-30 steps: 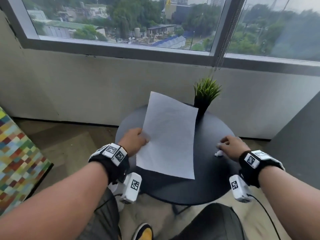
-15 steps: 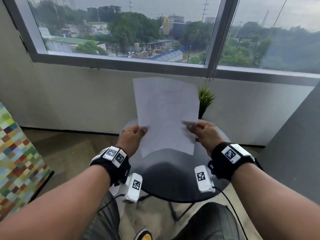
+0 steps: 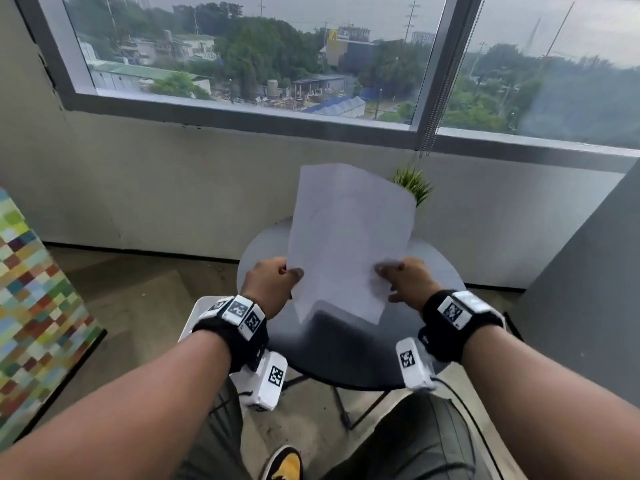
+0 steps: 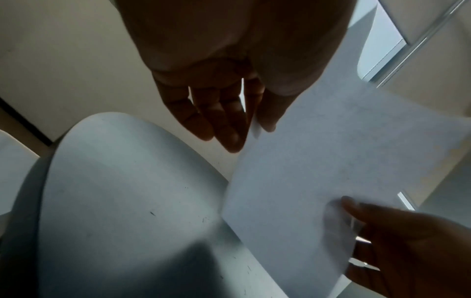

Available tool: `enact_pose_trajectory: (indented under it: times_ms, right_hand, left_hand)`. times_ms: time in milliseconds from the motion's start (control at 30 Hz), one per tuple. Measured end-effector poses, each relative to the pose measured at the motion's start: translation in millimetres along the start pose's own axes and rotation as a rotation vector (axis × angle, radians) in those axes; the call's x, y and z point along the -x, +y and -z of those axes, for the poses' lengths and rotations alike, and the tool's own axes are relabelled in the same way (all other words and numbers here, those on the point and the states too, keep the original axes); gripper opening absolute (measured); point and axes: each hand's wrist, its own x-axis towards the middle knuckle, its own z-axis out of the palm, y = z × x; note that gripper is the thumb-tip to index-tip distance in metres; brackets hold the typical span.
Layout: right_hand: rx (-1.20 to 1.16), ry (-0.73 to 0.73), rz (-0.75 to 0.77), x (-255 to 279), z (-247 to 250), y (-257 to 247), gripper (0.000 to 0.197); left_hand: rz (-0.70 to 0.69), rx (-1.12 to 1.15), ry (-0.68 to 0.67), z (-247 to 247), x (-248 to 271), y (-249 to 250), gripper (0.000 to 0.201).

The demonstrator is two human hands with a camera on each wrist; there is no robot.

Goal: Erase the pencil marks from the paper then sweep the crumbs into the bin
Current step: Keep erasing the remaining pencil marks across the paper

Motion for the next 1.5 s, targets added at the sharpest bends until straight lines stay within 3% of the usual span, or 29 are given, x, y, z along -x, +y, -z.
enact_pose_trajectory:
  times_ms: [167, 267, 367, 500, 667, 800, 900, 1000, 1167, 1367, 1500]
  right_hand:
    - [0.083, 0.036, -0.059, -9, 33, 14, 0.026]
    - [0.46, 0.001, -0.188, -10, 49, 49, 0.024]
    - [0.888, -0.072, -0.189, -11, 49, 80, 0.042]
    - [0.997, -0.046, -0.164, -16, 46, 89, 0.041]
    - [0.989, 0.035, -0.202, -34, 54, 90, 0.027]
    - [0.999, 0.055, -0.251, -45, 61, 93, 0.037]
    - [1.02, 0.026, -0.284, -50, 64, 89, 0.048]
    - [0.968, -0.006, -0.243, -52, 58, 79, 0.032]
    - [0.74, -0.098, -0.072, -52, 25, 60, 0.005]
    - [0.358, -0.342, -0.017, -37, -24, 28, 0.008]
    - [0.389, -0.419, 0.017, -30, -47, 22, 0.009]
  left_hand:
    - [0.077, -0.137, -0.09, -6, 8, -15, 0.019]
    - [0.099, -0.275, -0.143, -12, 11, -25, 0.02]
    - [0.142, -0.349, -0.188, -18, 13, -28, 0.026]
    - [0.261, -0.311, -0.274, -19, 14, -29, 0.043]
    - [0.091, -0.643, -0.213, -1, -11, -36, 0.085]
    - [-0.05, -0.853, -0.304, -10, -22, -36, 0.09]
    - [-0.038, -0.944, -0.347, -18, -30, -37, 0.101]
    - [-0.027, -1.005, -0.407, -24, -33, -40, 0.108]
    - [-0.195, -1.003, -0.548, -33, -18, -44, 0.103]
    - [-0.349, -0.977, -0.473, -35, -7, -39, 0.084]
    - [-0.434, -0.952, -0.444, -37, -11, -27, 0.079]
